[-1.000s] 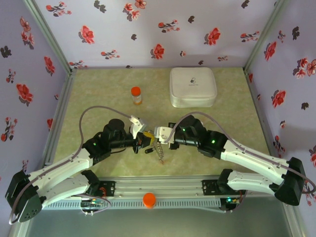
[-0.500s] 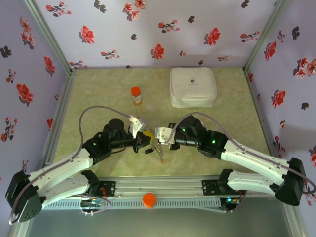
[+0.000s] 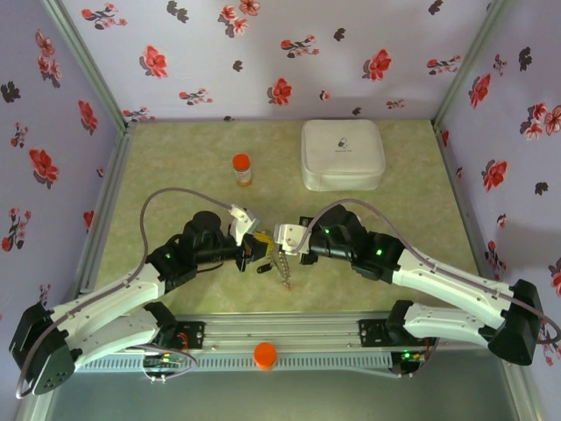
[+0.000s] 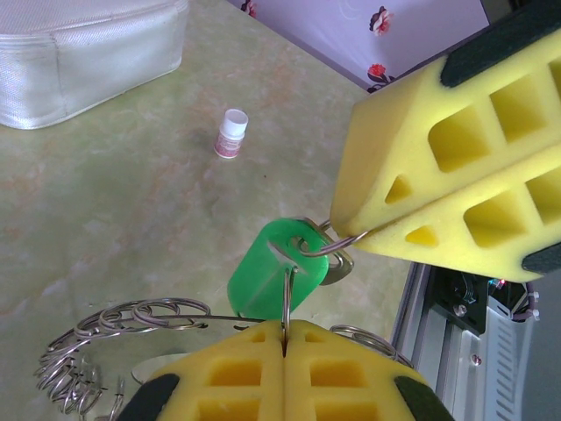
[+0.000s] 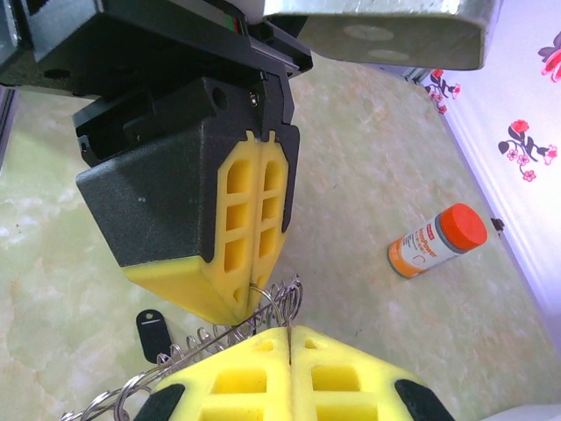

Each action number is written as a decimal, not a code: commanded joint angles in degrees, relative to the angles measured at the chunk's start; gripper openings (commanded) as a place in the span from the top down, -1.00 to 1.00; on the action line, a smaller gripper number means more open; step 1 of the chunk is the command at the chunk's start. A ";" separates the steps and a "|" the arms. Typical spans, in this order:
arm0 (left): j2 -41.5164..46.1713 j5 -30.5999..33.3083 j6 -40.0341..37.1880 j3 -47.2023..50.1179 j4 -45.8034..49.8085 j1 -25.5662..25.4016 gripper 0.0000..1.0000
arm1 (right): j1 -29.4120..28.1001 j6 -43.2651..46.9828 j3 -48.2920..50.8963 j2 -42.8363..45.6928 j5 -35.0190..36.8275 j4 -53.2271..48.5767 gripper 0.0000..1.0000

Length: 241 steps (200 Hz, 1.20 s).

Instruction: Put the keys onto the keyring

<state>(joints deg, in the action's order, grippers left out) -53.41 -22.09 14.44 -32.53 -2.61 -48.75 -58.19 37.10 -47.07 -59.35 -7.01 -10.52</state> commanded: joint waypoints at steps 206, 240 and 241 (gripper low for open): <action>0.50 -0.66 -1.38 -2.01 -3.33 -0.29 1.00 | -0.87 -0.78 -0.30 -1.10 -0.47 -1.34 1.00; 0.50 -0.68 -1.37 -2.09 -3.36 -0.29 1.00 | -0.87 -1.04 -0.30 -1.29 -0.97 -1.85 1.00; 0.50 -0.63 -1.36 -2.05 -3.36 -0.29 1.00 | -0.87 -1.05 -0.30 -1.29 -0.98 -1.81 1.00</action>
<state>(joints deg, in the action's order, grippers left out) -53.41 -22.11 14.41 -32.53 -2.61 -48.75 -58.57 36.97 -47.07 -60.12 -6.44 -11.05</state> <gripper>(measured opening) 0.038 0.050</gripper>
